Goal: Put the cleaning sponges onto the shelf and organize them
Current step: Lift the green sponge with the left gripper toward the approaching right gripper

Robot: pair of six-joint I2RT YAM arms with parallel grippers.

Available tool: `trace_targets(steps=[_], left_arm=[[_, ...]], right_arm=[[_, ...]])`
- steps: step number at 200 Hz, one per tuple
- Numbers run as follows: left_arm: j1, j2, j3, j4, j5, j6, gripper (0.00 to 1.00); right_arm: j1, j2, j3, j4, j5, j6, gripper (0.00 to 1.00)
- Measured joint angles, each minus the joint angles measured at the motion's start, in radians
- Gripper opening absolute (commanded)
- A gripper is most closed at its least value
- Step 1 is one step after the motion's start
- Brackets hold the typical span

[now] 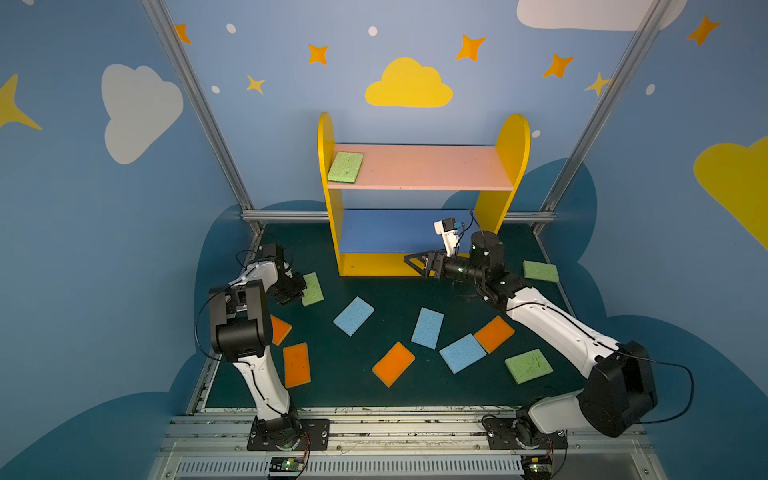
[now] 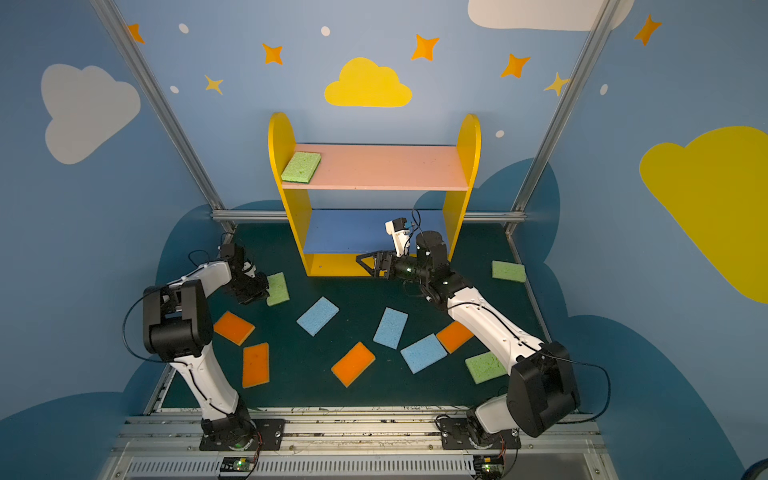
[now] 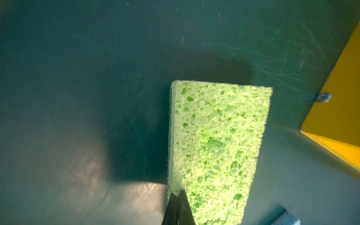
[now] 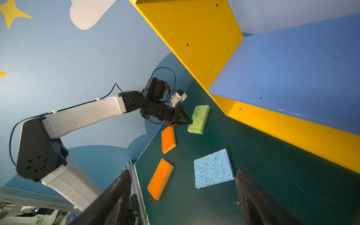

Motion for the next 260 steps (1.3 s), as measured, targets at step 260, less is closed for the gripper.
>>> trace_targets(steps=[260], left_arm=[[-0.461,-0.724,-0.236,0.333,0.286,-0.446,0.03]], right_arm=[[0.064,0.108,-0.056,0.107,-0.297,0.265,0.68]])
